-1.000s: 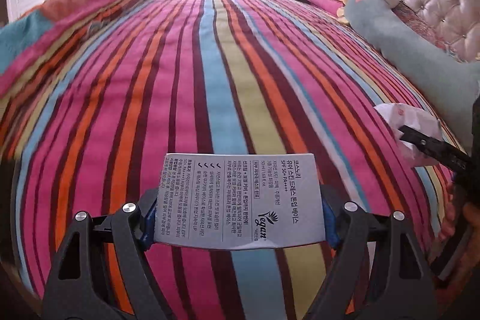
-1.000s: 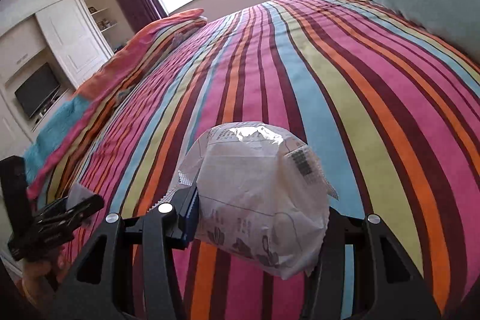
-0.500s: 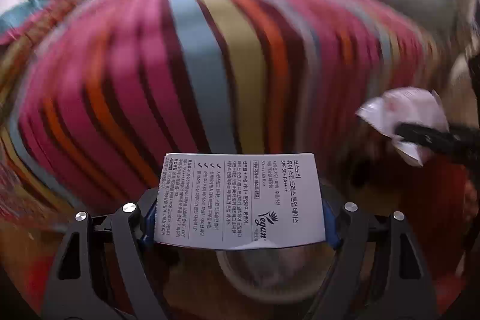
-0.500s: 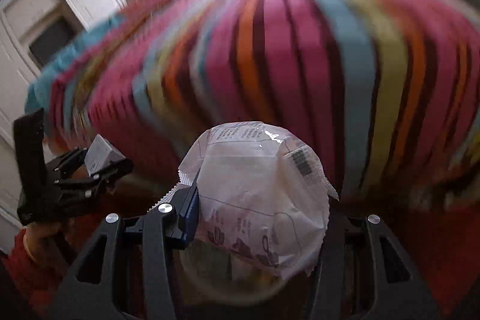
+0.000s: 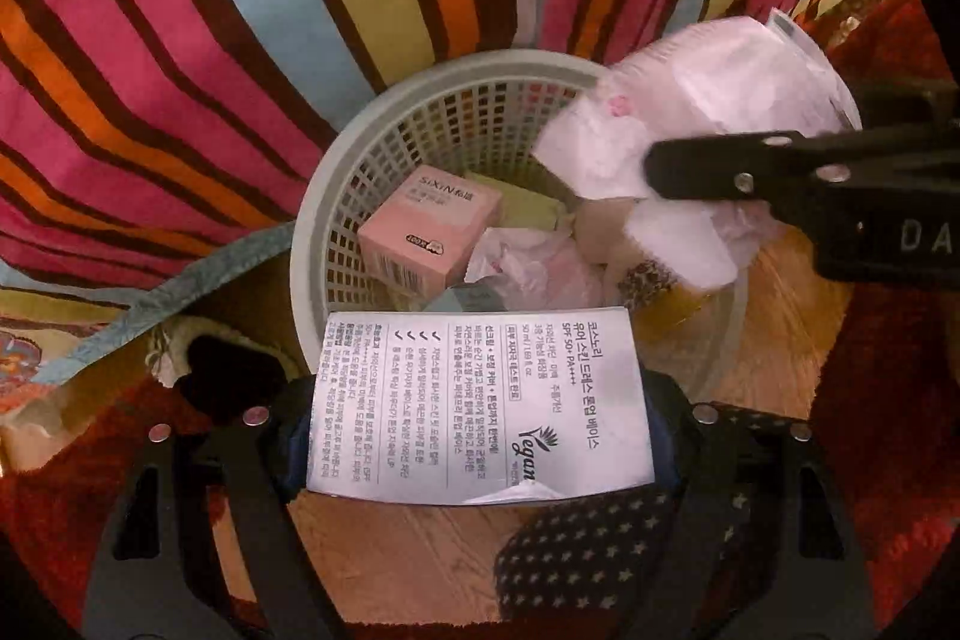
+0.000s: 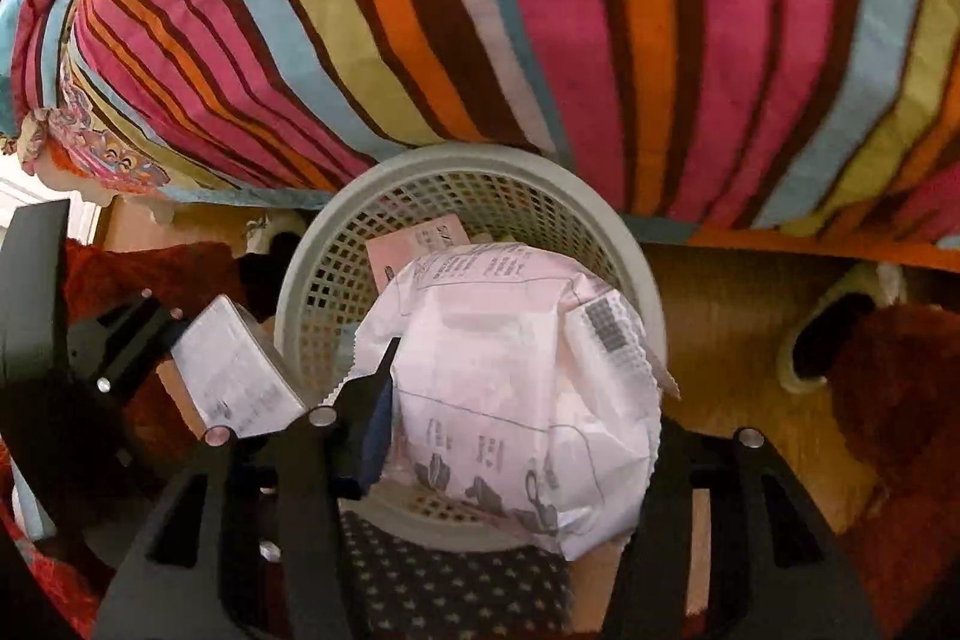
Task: Collect trash
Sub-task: 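Carry leaflet and plastic bag to the wastebasket and open both tools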
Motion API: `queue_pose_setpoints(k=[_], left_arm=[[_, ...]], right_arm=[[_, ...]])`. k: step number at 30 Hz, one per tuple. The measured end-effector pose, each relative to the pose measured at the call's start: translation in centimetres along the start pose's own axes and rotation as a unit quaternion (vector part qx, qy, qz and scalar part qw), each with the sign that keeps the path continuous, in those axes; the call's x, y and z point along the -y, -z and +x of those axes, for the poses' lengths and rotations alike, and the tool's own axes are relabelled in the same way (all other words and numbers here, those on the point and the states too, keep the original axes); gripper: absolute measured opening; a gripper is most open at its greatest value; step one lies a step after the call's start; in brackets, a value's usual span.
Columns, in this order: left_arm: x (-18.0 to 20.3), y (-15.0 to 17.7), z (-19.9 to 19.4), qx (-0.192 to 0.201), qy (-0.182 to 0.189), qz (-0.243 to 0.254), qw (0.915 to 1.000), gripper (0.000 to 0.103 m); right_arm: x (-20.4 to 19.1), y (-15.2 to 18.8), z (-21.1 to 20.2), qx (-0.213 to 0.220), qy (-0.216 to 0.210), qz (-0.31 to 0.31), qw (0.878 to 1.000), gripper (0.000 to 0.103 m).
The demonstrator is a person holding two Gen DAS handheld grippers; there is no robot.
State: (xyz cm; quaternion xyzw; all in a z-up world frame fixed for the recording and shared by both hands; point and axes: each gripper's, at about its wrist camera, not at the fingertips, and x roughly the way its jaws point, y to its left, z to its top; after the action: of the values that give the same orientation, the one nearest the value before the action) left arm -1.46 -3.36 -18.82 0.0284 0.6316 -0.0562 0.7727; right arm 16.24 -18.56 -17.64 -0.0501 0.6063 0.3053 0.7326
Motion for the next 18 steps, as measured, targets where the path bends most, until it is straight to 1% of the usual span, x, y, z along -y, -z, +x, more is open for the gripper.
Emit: queue_pose_setpoints(k=[1, 2, 3, 7, 8, 14, 15, 16, 18], left_arm=[[-0.1, 0.0, 0.1, -0.001, 0.002, 0.0, 1.0, 0.081], [0.3, 0.0, 0.2, -0.002, 0.003, -0.002, 1.0, 0.089], [0.2, -0.2, 0.2, 0.0, 0.004, -0.004, 1.0, 0.094], [-0.1, 0.0, 0.2, 0.011, 0.011, -0.017, 0.9997, 0.095], [-0.2, -0.1, 0.3, 0.011, 0.011, -0.018, 0.9997, 0.095], [0.0, -0.2, 0.6, 0.004, 0.013, -0.021, 0.9997, 0.095], [0.0, -0.3, 0.4, 0.005, 0.013, -0.023, 0.9996, 0.095], [-0.1, -0.4, 0.3, 0.007, 0.015, -0.028, 0.9995, 0.095], [-0.3, -0.5, -0.1, 0.011, 0.016, -0.038, 0.9991, 0.095]], right_arm=[[-0.1, 0.1, 0.2, -0.001, 0.0, -0.003, 1.0, 0.06], [-0.1, 0.9, 0.3, -0.002, 0.0, -0.005, 1.0, 0.073], [-0.1, 0.8, 0.4, 0.0, 0.001, -0.006, 1.0, 0.083], [0.7, 1.8, 0.3, 0.003, 0.001, 0.008, 1.0, 0.086], [0.9, 1.8, 0.3, 0.002, 0.002, 0.014, 1.0, 0.088], [2.3, 1.9, 0.1, 0.006, 0.003, 0.048, 0.999, 0.09], [2.4, 1.9, -0.1, 0.008, 0.004, 0.053, 0.999, 0.092], [2.5, 1.9, -0.5, 0.011, 0.007, 0.058, 0.998, 0.095], [2.7, 2.1, -1.3, 0.016, 0.013, 0.069, 0.997, 0.095]])
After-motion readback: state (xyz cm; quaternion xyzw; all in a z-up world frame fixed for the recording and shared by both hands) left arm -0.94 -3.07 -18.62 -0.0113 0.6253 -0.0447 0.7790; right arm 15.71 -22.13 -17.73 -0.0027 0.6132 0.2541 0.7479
